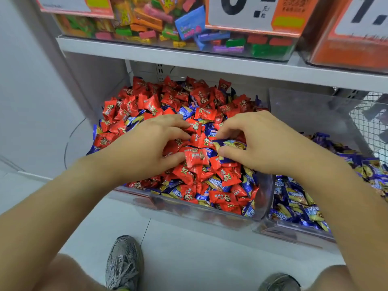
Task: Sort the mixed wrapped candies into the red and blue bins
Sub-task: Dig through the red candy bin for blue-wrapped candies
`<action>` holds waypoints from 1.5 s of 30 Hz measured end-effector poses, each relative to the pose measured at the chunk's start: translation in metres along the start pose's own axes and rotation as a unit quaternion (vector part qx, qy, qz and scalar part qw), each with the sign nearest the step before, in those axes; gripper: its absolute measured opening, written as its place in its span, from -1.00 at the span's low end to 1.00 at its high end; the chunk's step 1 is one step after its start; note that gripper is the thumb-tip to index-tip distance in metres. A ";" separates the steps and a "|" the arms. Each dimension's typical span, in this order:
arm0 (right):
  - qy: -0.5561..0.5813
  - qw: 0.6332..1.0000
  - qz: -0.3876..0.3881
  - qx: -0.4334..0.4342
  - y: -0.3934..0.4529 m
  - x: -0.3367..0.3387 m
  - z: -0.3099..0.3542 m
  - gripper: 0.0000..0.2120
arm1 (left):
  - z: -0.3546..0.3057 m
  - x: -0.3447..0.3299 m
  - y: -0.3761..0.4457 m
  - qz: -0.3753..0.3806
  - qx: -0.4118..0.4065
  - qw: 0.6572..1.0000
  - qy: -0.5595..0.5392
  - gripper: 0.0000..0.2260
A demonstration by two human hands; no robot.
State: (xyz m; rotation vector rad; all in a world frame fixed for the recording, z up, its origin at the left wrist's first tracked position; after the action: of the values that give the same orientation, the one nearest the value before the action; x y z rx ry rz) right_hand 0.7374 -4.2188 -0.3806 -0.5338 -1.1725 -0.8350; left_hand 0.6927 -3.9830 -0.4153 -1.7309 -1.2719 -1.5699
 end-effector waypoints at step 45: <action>-0.112 0.991 0.063 -0.044 0.006 -0.002 0.011 -0.61 | -0.044 -0.018 0.025 0.042 0.044 0.998 -0.012 -0.68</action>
State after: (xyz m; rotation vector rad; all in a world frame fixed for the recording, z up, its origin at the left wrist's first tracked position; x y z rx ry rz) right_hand 0.7361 -4.2065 -0.3784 -0.7830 -1.2955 -0.7339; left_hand 0.6933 -4.0371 -0.4168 -1.7307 -1.2435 -1.4275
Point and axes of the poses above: each hand's wrist, its own y-axis towards the middle knuckle, its own x-axis out of the back of the hand, z = x × y, the point moved 1 cm from there along y, towards the middle knuckle, and after that the axes turned 4 degrees about -x, right-handed, at the moved point
